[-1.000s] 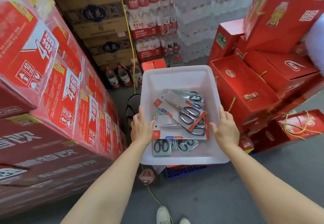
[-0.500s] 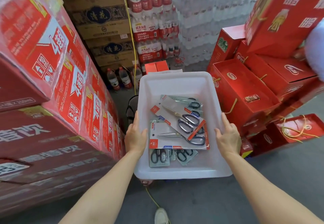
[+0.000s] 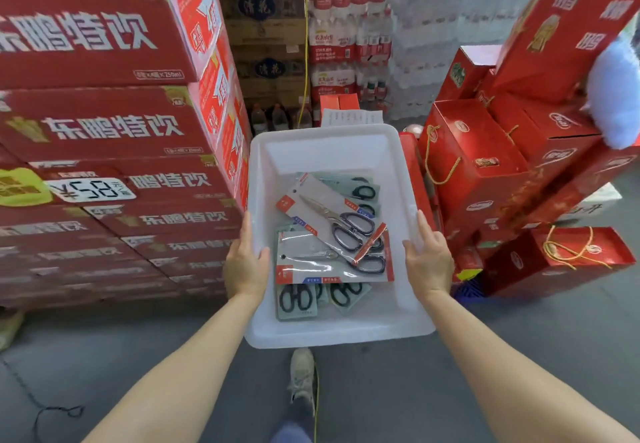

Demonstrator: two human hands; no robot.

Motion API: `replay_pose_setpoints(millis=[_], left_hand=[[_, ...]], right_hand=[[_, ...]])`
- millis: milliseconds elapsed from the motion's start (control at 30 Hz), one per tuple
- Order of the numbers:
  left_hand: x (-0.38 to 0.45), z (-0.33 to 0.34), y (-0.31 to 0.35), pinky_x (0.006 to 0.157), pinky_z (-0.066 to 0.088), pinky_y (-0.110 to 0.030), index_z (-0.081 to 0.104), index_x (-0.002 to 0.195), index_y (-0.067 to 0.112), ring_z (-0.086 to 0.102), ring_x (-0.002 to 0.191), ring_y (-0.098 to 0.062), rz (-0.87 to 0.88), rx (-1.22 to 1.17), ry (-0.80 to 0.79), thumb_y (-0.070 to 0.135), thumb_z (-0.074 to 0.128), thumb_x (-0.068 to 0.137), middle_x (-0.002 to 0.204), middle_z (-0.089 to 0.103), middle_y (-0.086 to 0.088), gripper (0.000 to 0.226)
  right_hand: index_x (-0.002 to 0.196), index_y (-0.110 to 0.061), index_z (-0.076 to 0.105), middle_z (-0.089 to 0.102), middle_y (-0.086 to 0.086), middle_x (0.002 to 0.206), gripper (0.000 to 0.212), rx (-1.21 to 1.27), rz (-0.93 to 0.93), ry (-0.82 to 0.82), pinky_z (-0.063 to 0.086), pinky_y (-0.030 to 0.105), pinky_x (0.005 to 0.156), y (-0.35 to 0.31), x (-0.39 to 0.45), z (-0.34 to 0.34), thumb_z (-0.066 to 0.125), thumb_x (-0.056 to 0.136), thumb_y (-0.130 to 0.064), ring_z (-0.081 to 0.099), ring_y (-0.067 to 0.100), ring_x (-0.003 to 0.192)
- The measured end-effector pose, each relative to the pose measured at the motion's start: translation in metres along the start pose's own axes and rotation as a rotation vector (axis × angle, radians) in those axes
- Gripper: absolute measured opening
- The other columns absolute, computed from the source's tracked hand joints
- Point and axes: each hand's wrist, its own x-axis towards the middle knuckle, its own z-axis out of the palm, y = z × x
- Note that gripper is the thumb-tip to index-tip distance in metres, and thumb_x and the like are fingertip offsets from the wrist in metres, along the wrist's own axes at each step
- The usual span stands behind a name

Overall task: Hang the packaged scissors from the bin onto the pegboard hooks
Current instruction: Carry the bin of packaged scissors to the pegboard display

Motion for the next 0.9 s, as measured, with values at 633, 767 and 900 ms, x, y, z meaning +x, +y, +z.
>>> replay_pose_setpoints(millis=[633,767,900], left_hand=[[-0.156,-0.165,-0.129,0.085,0.052,-0.043,0.029,0.153,0.029,0.062,0.108,-0.036,-0.361,-0.025,0.459,0.009,0.064,0.089,0.132,0.061,-0.011,0.076],[-0.161,-0.199,-0.164,0.073,0.053,-0.041,0.029,0.153,0.032,0.062,0.093,-0.036,-0.444,-0.023,0.530,0.006,0.060,0.087,0.113,0.066,-0.014,0.077],[-0.162,-0.231,-0.197,0.079,0.050,-0.040,0.022,0.154,0.036,0.060,0.098,-0.032,-0.564,0.022,0.547,0.009,0.057,0.092,0.114,0.062,-0.011,0.076]], right_hand=[[0.150,-0.038,0.026,0.053,0.009,0.118,0.061,0.091,-0.391,-0.284,0.045,0.035,0.069,-0.124,-0.147,0.043,0.052,0.096,-0.025,0.051,0.024,0.074],[0.150,-0.037,0.023,0.052,0.009,0.120,0.062,0.089,-0.503,-0.370,0.048,0.038,0.070,-0.174,-0.163,0.073,0.051,0.097,-0.025,0.056,0.031,0.079],[0.150,-0.040,0.020,0.050,0.005,0.110,0.062,0.065,-0.558,-0.463,0.050,0.042,0.071,-0.227,-0.180,0.111,0.049,0.097,-0.026,0.051,0.026,0.074]])
